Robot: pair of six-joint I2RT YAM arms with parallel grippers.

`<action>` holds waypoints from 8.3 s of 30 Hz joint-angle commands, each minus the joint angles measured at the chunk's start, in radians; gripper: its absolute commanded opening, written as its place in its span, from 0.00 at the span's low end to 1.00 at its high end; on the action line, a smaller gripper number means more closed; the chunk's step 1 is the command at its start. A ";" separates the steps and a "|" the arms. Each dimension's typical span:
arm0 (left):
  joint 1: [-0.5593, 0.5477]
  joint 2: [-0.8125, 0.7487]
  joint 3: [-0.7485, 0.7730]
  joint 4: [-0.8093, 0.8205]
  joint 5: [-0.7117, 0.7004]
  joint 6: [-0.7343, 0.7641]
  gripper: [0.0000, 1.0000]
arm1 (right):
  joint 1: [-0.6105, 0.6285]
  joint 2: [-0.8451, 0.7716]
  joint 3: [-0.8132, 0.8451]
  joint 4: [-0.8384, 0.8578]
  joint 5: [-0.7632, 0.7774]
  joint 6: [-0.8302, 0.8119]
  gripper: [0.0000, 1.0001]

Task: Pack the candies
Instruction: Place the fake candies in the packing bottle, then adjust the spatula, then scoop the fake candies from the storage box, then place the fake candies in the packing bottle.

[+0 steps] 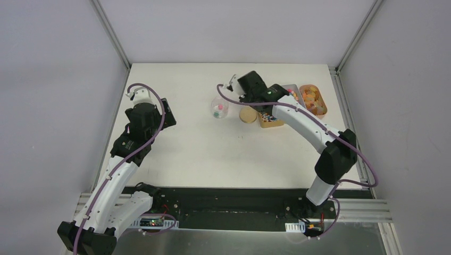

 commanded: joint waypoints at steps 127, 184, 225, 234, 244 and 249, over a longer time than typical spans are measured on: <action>-0.012 0.157 0.003 0.233 0.591 0.046 0.99 | -0.548 0.048 -0.062 -0.119 -0.303 0.470 0.00; -0.012 0.141 0.000 0.230 0.581 0.046 0.99 | -0.606 -0.284 -0.585 0.391 -0.299 0.447 0.00; -0.018 -0.023 0.042 0.100 0.107 0.029 0.99 | -0.139 -0.282 -0.201 0.126 -0.070 0.154 0.00; -0.017 -0.047 0.041 0.093 0.069 0.025 0.99 | 0.003 -0.148 -0.096 0.100 0.030 0.060 0.00; -0.018 -0.062 0.044 0.083 0.031 0.018 0.99 | 0.091 0.000 0.037 0.032 0.125 0.006 0.00; -0.018 -0.066 0.046 0.079 0.015 0.014 0.99 | 0.138 0.074 0.083 0.012 0.192 -0.029 0.00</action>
